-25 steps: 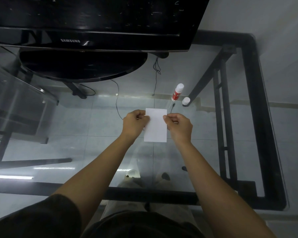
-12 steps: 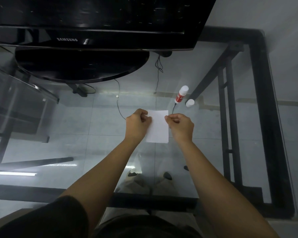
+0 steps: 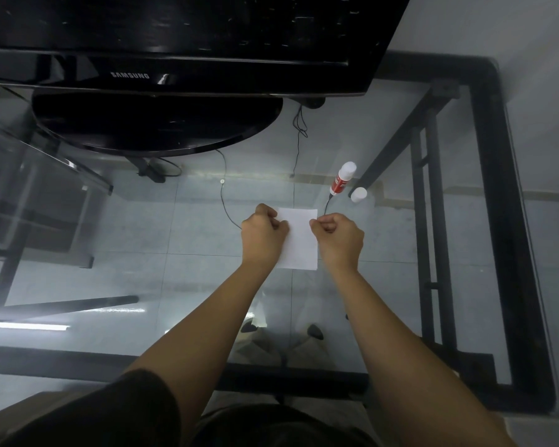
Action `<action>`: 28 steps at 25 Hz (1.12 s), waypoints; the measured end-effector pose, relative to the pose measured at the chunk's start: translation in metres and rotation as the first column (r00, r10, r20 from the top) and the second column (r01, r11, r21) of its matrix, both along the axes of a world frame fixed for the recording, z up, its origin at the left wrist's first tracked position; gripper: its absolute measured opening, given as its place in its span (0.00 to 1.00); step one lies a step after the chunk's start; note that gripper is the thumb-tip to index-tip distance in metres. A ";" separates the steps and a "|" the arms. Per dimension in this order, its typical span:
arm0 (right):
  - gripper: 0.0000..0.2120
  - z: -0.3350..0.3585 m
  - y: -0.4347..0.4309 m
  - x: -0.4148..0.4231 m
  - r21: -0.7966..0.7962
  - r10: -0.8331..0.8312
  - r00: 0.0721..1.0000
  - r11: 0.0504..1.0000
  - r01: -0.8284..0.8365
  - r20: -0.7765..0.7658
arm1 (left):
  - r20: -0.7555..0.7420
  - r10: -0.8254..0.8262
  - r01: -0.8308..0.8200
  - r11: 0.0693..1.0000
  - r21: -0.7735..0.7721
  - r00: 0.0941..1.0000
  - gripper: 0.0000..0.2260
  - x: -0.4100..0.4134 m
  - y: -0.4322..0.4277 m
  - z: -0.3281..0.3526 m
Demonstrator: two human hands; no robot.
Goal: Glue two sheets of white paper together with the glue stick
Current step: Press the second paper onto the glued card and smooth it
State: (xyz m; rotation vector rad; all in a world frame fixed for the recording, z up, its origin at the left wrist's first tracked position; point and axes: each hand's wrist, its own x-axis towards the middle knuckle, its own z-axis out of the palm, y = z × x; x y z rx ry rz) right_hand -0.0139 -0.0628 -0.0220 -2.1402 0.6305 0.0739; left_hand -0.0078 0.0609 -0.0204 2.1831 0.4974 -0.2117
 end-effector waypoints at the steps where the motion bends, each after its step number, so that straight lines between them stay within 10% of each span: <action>1: 0.07 0.000 0.001 0.000 -0.016 0.008 1.000 1.000 -0.008 0.009 | -0.004 0.010 -0.010 1.000 -0.006 1.000 0.12 0.000 -0.001 0.001; 8: 0.15 -0.006 -0.007 0.000 -0.314 0.335 0.937 0.904 -0.290 0.098 | -0.087 0.066 -0.071 0.996 -0.050 0.994 0.15 0.006 -0.003 0.008; 13: 0.27 -0.016 -0.036 -0.008 -0.511 0.794 0.571 0.411 -0.755 -0.206 | -0.163 0.093 -0.101 0.994 -0.043 0.982 0.19 0.014 -0.002 0.006; 16: 0.30 -0.021 -0.047 -0.014 -0.515 0.810 0.461 0.238 -0.824 -0.363 | -0.161 0.091 -0.098 0.994 -0.040 0.983 0.19 0.015 -0.002 0.003; 23: 0.32 -0.017 -0.047 -0.008 -0.482 0.789 0.420 0.182 -0.857 -0.449 | 0.055 -0.228 0.212 0.955 0.205 0.972 0.14 0.017 0.017 0.003; 25: 0.31 -0.016 -0.049 -0.006 -0.466 0.799 0.402 0.176 -0.867 -0.446 | 0.163 -0.568 0.495 0.800 0.338 0.807 0.16 0.023 0.040 -0.001; 28: 0.32 -0.013 -0.049 -0.006 -0.464 0.802 0.397 0.173 -0.869 -0.445 | -0.183 -0.908 0.758 0.189 0.624 0.376 0.25 0.024 0.072 -0.011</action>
